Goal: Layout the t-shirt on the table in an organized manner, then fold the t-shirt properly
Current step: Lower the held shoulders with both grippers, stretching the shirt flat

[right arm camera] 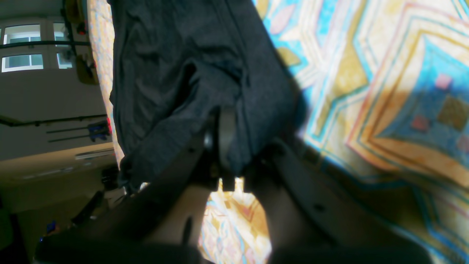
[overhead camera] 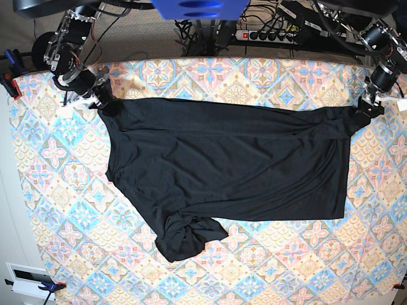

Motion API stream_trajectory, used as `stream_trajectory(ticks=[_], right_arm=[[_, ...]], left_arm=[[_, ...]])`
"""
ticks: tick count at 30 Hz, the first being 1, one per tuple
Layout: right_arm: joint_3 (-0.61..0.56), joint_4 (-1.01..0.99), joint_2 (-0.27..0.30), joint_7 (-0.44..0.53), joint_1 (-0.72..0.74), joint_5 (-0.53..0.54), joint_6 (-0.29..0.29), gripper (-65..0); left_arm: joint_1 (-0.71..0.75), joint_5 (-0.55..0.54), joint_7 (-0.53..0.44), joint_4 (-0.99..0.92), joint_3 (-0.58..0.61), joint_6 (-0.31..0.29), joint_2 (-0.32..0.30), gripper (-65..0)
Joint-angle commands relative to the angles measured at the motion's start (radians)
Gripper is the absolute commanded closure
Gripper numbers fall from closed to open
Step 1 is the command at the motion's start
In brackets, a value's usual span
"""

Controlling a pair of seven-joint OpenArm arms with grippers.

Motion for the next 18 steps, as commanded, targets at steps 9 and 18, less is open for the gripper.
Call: stream_trajectory(ticks=[9,18], right_arm=[[-0.003,0.004,0.003,-0.014,-0.003,0.007,-0.004,-0.6],[-0.003,0.004,0.003,-0.014,-0.003,0.007,-0.004,-0.6]], left_arm=[[0.056,0.034,-0.121,0.014,-0.018,-0.008,-0.005,-51.4],[0.003,0.060,-0.124,-0.012,-0.017,-0.008,0.028,-51.4]])
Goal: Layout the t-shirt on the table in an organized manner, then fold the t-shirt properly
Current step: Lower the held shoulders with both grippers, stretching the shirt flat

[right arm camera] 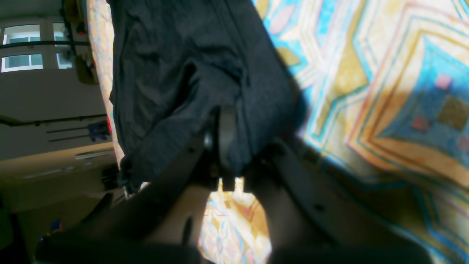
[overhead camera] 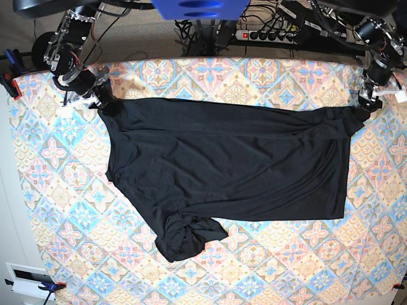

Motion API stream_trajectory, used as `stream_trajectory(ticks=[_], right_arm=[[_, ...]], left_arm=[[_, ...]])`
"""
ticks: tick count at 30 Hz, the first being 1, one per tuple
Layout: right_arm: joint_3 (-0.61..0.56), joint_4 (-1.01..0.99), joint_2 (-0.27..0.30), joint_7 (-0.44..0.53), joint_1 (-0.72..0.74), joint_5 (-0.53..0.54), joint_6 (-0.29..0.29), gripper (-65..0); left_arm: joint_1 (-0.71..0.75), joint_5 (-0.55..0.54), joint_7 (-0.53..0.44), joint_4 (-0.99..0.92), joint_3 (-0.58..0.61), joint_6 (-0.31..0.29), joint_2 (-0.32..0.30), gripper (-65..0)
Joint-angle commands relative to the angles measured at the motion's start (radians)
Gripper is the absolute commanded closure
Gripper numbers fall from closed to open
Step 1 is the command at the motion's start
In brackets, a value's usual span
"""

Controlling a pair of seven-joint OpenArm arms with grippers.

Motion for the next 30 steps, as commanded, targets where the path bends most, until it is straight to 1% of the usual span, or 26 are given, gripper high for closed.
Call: stream_trajectory(ticks=[1,5,9,15,20,21,23,24,27,28,29,30], right_arm=[[-0.003,0.004,0.003,-0.014,-0.003,0.006,-0.004,-0.6],[-0.003,0.004,0.003,-0.014,-0.003,0.006,-0.004,-0.6],[-0.003,0.004,0.003,-0.014,-0.003,0.006,-0.004,-0.6],[-0.003,0.004,0.003,-0.016,-0.003,0.006,-0.004,-0.4],[-0.003,0.004,0.003,-0.016,-0.003,0.006,-0.004,-0.4],[-0.003,0.004,0.003,-0.016,-0.003,0.006,-0.004,-0.4],[-0.003,0.004,0.003,-0.017,-0.003,0.006,-0.004,-0.4],[-0.003,0.004,0.003,-0.017,-0.003,0.006,-0.004,-0.4],[-0.003,0.004,0.003,-0.017,-0.003,0.006,-0.004,-0.4],[-0.003,0.004,0.003,-0.017,-0.003,0.006,-0.004,-0.4],[-0.003,0.004,0.003,-0.017,-0.003,0.006,-0.004,-0.3],[-0.003,0.004,0.003,-0.017,-0.004,0.006,-0.004,-0.3]], left_arm=[[-0.022,-0.006,-0.009,-0.019,-0.001,-0.006,-0.013,-51.4],[-0.079,0.034,-0.009,-0.117,-0.001,-0.006,-0.016,-51.4],[-0.122,0.082,-0.011,-0.132,-0.001,-0.006,-0.012,-51.4],[-0.142,0.091,-0.009,-0.132,0.002,-0.006,-0.008,-51.4],[-0.151,0.091,-0.011,-0.132,0.066,-0.006,-0.010,-51.2],[-0.151,0.091,-0.011,-0.132,0.075,-0.006,-0.010,-50.0],[-0.151,0.085,-0.009,-0.132,0.100,-0.006,-0.010,-43.3],[-0.151,0.083,-0.009,-0.132,0.114,-0.006,-0.010,-37.9],[-0.151,0.089,-0.011,-0.132,0.126,-0.006,-0.010,-13.1],[-0.151,0.089,-0.011,-0.134,0.126,-0.006,-0.010,-3.1],[-0.148,0.091,-0.008,-0.134,0.129,-0.006,-0.010,0.0],[-0.145,0.091,-0.006,-0.134,0.138,-0.006,-0.012,0.0]])
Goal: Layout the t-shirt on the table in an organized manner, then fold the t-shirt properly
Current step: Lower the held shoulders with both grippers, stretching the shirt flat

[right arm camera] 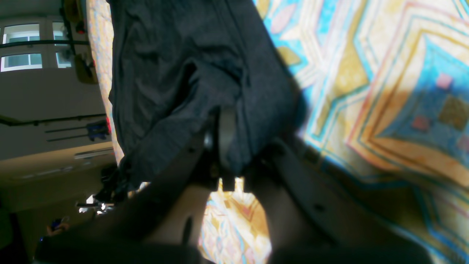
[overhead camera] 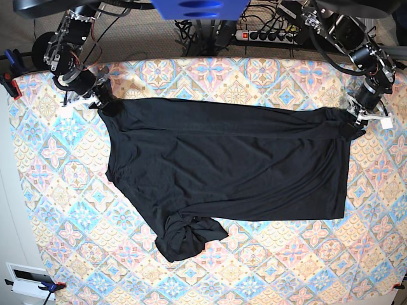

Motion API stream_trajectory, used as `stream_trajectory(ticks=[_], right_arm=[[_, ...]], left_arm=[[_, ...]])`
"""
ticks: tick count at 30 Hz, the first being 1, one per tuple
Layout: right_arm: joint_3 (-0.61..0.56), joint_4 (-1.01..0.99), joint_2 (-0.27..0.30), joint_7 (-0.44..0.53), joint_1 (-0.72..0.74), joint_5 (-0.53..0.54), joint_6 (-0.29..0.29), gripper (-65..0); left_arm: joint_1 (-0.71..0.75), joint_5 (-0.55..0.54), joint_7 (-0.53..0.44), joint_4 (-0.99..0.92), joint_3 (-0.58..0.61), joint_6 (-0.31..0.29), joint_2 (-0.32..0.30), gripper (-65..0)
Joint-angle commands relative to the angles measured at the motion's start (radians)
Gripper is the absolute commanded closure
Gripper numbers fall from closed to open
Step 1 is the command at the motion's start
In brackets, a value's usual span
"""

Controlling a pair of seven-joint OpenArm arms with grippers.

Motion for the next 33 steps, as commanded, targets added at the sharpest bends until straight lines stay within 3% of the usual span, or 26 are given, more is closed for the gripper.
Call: stream_trajectory(ticks=[1,2,4,22,33], right_arm=[[-0.002,0.006,0.003,-0.015,-0.004,0.008,-0.004,-0.3],[-0.002,0.007,0.003,-0.015,-0.006,0.008,-0.004,-0.3],[-0.002,0.015,0.003,-0.015,-0.010,0.008,-0.004,-0.1],[0.009,0.022,0.009,-0.052,-0.083,0.017,-0.002,0.0],[0.041,0.022,0.091,-0.052,-0.127,0.017,-0.002,0.0]], left_arm=[[0.003,0.003,0.023,0.001,0.018,0.014,-0.008,-0.5],[0.003,0.003,0.023,0.001,0.027,0.014,-0.010,-2.6],[0.026,0.000,0.023,0.002,0.029,0.014,-0.011,0.0],[0.295,-0.048,0.025,0.008,0.027,0.013,-0.066,0.0],[0.381,-0.092,0.020,0.008,-0.020,0.013,-0.123,0.0]])
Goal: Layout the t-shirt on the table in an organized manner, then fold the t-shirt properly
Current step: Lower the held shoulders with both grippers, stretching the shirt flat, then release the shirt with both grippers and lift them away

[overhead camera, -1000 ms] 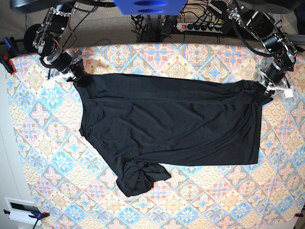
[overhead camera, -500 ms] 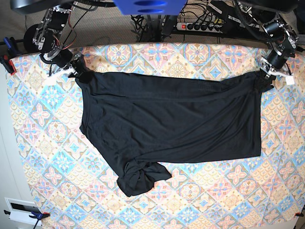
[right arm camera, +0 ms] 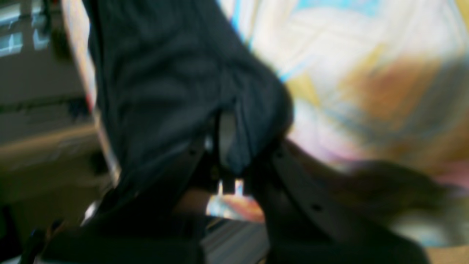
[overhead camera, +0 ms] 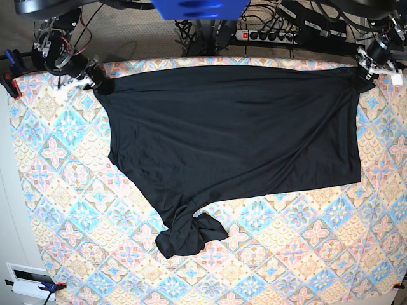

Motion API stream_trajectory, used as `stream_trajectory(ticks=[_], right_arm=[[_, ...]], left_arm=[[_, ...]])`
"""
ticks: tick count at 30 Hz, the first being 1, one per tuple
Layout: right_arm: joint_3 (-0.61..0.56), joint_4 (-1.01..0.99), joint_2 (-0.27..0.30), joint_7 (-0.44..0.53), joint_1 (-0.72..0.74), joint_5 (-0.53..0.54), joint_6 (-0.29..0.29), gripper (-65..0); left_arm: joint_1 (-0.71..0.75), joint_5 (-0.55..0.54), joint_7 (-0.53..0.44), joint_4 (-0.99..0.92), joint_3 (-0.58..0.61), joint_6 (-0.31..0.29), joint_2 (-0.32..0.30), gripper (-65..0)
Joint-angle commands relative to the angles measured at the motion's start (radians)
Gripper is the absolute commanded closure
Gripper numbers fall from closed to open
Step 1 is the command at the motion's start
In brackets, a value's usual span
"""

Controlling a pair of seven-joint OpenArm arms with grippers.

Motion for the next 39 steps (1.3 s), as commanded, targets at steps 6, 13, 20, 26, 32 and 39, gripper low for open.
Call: stream_trajectory(ticks=[6,13,20,26,32,39], right_arm=[[0.019,0.011,0.013,0.009,-0.008,-0.021,-0.009,0.0],[0.019,0.011,0.012,0.010,-0.030,-0.021,-0.009,0.0],[0.019,0.001,0.012,0.013,-0.030,-0.023,-0.009,0.0],[0.018,0.011,0.012,0.010,-0.030,-0.023,-0.009,-7.0],[0.021,0.011,0.012,0.012,-0.047,-0.023,-0.009,-24.4],[0.071,0.011,0.012,0.009,-0.050,-0.023,-0.009,-28.0]], left_arm=[[0.022,0.090,-0.008,-0.001,-0.013,0.035,-0.042,0.0],[0.033,0.090,-0.008,-0.001,-0.013,0.035,-0.044,0.0],[0.033,0.090,-0.008,-0.001,-0.013,0.035,-0.041,0.0],[0.033,0.087,-0.007,-0.001,-0.013,0.035,-0.038,-8.2],[0.033,0.084,-0.004,-0.001,-0.022,0.035,-0.038,-29.1],[0.051,-0.009,0.038,-0.001,-0.071,0.035,-0.041,-40.5]])
